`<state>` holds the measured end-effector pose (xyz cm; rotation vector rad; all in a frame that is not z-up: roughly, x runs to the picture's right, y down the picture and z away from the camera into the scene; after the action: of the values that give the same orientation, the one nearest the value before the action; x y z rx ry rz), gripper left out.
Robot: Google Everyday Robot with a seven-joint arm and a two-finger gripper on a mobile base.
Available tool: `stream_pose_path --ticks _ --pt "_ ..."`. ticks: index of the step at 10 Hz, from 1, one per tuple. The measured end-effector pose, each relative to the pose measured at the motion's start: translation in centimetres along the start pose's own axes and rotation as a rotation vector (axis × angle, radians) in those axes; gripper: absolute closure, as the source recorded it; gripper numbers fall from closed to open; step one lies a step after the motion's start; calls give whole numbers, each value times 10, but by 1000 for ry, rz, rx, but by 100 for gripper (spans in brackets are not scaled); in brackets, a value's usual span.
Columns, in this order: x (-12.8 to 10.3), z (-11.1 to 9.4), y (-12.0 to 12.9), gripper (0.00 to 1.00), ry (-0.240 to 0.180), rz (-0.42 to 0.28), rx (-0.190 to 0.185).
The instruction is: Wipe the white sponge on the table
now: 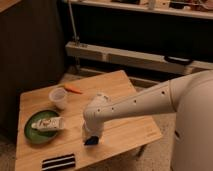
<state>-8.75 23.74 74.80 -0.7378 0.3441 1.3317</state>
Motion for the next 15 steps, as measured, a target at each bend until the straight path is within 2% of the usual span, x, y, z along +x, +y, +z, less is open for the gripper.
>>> stream_pose_path --ticks 1,5,8,10,11,13,15 --pt "-11 5 0 67 3 -1 2" --pt "-74 21 -26 67 23 24 36" --pt "-106 33 -60 67 51 78 80" --pt "-116 41 -74 67 69 112 100" --pt "-115 41 -78 67 73 131 101" --pt "-109 37 -105 67 70 168 119" --pt "-108 37 -107 67 69 169 127"
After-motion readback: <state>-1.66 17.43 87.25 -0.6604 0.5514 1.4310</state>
